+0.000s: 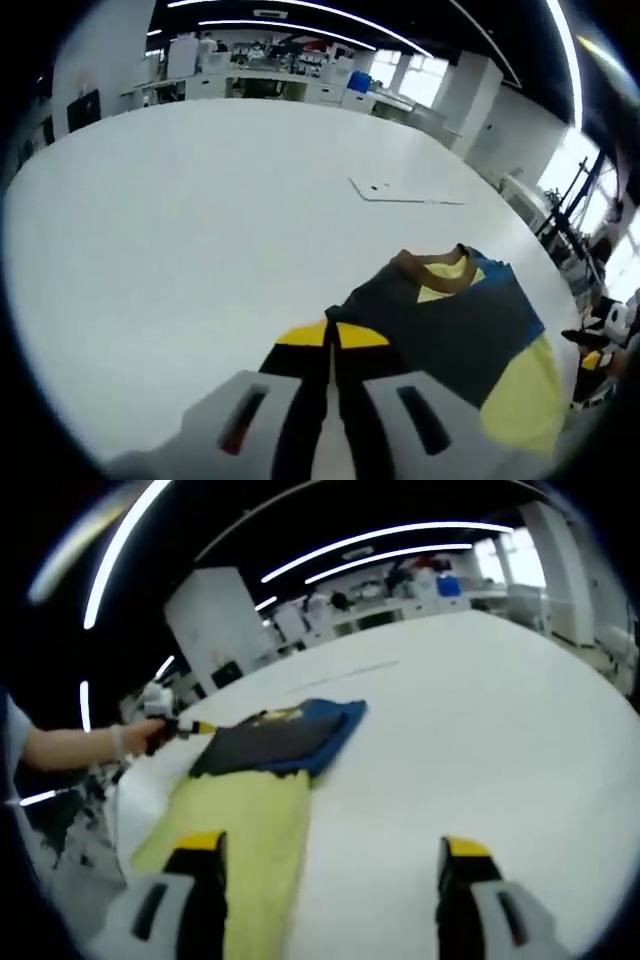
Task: Fold the garment on the visible template until the final outline fits inside the template.
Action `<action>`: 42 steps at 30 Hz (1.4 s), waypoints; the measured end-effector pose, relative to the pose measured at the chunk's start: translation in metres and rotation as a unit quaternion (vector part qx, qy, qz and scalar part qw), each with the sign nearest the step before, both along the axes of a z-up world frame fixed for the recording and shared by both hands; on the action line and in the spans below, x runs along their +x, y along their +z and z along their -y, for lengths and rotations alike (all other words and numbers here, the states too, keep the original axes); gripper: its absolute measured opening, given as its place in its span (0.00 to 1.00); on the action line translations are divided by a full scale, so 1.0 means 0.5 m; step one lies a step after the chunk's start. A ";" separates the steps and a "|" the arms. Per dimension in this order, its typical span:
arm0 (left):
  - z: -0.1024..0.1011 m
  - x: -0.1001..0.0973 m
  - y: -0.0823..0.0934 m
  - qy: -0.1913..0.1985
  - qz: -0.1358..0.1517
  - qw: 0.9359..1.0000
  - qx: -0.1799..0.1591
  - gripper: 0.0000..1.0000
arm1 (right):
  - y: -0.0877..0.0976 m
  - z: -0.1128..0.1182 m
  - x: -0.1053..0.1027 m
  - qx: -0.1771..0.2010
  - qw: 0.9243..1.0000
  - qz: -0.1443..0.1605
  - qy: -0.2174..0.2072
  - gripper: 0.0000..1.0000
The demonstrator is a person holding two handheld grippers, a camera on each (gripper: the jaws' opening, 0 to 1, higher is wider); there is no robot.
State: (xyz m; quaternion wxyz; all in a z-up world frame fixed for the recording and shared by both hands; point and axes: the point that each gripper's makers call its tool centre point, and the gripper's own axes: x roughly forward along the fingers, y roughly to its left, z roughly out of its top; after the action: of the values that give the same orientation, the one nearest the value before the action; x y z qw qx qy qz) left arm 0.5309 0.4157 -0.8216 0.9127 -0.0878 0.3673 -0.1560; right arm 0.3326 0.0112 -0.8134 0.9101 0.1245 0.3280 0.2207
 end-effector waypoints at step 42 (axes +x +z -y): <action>0.085 -0.118 0.078 -0.158 0.094 0.983 -0.030 0.87 | 0.079 -0.046 0.023 0.009 0.996 0.066 0.067 0.99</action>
State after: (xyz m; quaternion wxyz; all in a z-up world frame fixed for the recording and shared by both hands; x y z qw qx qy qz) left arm 0.4719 0.3730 -0.7825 0.9042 -0.0413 0.2838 -0.3166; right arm 0.3440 0.0342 -0.7739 0.9116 0.0952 0.2732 0.2920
